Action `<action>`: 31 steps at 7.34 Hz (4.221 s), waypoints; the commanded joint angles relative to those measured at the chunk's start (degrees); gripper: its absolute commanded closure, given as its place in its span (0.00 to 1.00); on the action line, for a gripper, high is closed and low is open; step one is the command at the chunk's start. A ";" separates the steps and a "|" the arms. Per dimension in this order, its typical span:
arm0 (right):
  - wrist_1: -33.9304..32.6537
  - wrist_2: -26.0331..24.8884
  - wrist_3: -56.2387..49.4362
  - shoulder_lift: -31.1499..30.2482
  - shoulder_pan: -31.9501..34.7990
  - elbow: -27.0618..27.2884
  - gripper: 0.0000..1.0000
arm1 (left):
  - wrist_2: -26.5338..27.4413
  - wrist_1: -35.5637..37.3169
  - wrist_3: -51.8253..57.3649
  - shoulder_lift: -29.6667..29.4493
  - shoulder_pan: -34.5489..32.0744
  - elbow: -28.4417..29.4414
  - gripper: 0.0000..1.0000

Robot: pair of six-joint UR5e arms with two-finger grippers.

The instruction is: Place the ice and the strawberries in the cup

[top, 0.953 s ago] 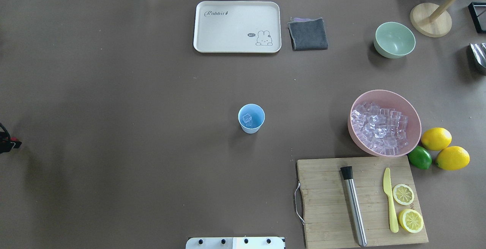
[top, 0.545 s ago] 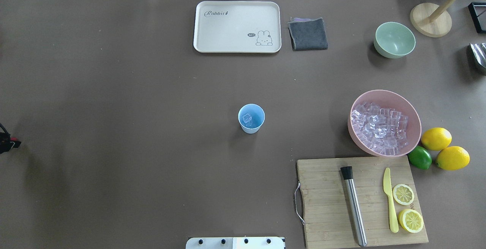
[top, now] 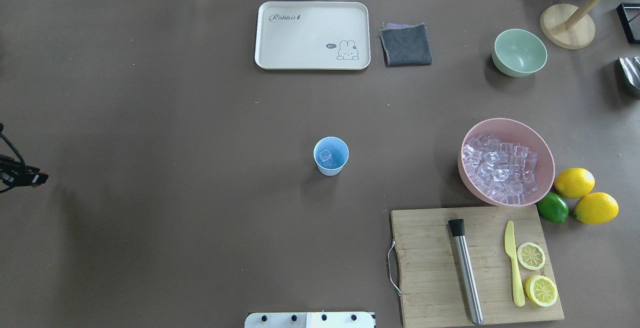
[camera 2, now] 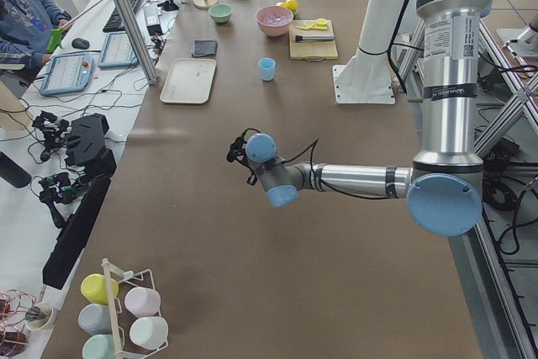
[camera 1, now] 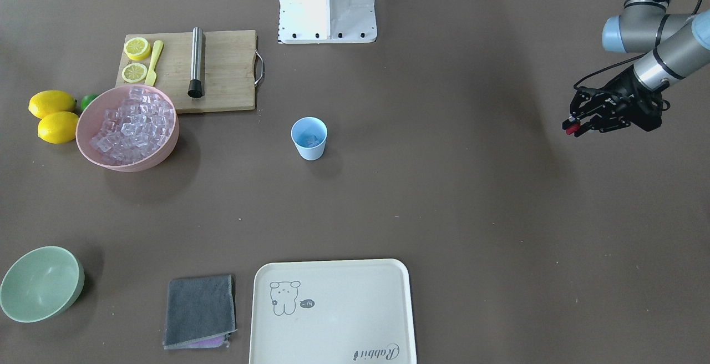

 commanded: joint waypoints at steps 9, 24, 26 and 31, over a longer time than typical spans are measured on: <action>0.32 -0.08 0.00 0.63 0.00 0.00 0.00 | 26.71 9.80 -35.96 -38.59 27.17 0.69 1.00; 0.41 -0.26 0.00 0.28 0.00 -0.53 0.00 | 2.06 17.18 -4.42 -22.13 0.77 1.66 0.02; 0.41 -0.26 0.00 0.28 0.00 -0.53 0.00 | -4.29 21.49 15.35 -14.31 -9.44 2.28 0.02; 0.41 -0.44 -0.09 0.63 0.00 -1.67 0.00 | 9.86 42.21 67.06 -3.83 -25.73 3.69 0.02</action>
